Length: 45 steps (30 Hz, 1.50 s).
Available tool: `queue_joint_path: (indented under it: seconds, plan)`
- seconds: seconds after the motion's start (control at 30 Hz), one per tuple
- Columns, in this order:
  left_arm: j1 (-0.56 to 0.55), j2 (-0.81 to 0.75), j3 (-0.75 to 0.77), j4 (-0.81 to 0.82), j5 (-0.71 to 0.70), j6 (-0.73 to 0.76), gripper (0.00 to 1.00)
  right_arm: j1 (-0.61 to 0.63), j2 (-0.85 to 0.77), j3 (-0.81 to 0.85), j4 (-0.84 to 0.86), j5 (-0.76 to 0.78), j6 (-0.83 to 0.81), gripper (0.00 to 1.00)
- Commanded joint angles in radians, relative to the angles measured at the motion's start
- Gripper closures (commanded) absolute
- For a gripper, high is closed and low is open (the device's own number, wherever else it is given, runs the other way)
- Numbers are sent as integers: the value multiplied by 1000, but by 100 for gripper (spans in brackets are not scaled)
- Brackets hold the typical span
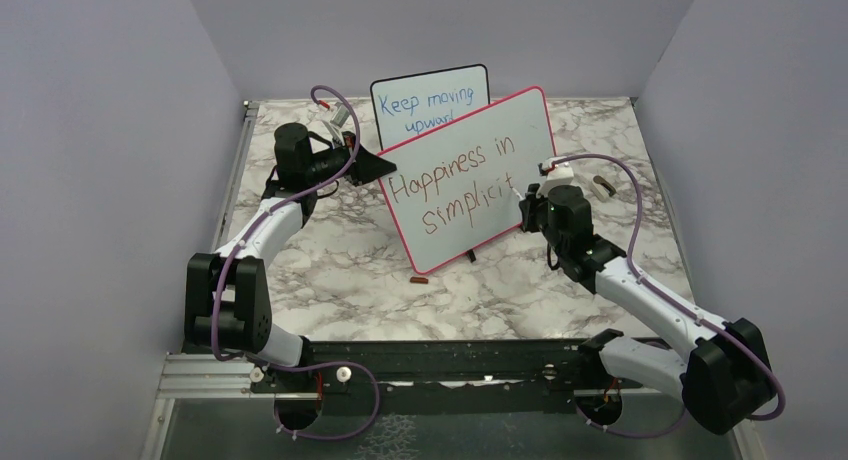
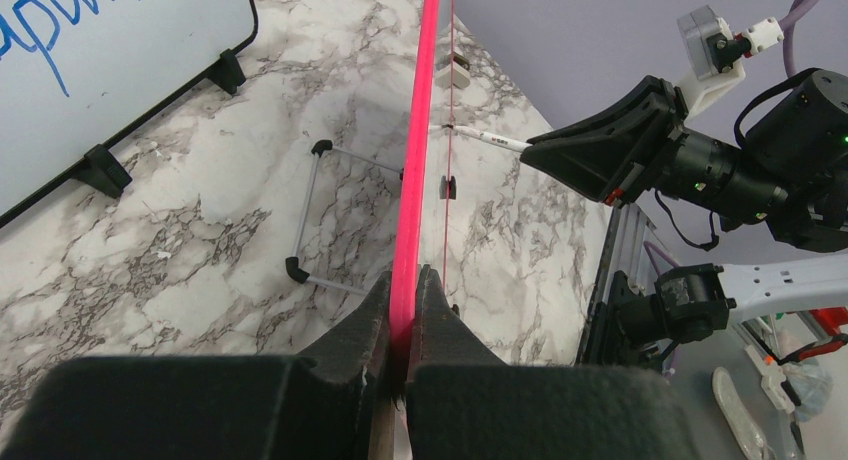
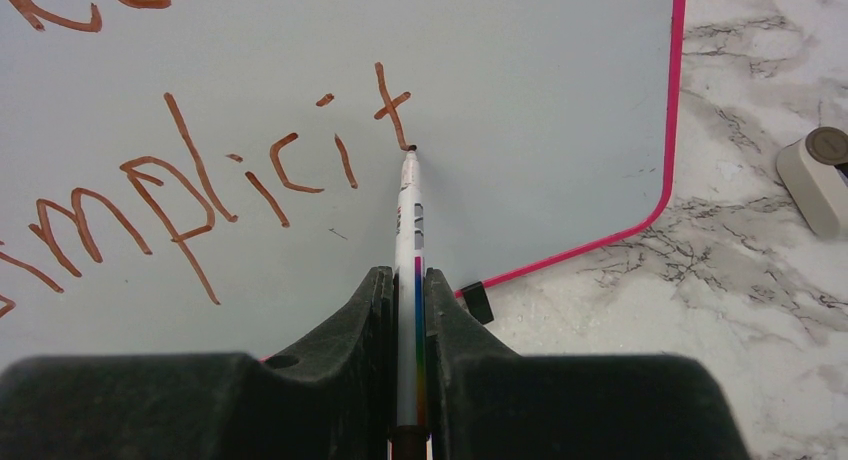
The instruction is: Write a sentence on the whiteboard
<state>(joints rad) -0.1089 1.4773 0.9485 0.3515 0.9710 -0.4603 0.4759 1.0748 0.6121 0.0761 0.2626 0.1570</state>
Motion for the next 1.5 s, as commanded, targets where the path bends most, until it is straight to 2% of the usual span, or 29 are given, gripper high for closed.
queue_joint_path:
  seconds: [0.0,0.53,1.03,1.47]
  plan:
    - [-15,43,-21,-117,-91,107,100,-6,14,1,22,45,-6,99]
    - [-16,44,-19,-117,-92,107,100,-6,-17,30,83,61,-26,99]
    - [-16,41,-19,-117,-92,109,100,-17,37,54,120,49,-34,99]
    - [-16,42,-19,-118,-92,108,100,-20,41,33,53,47,-3,99]
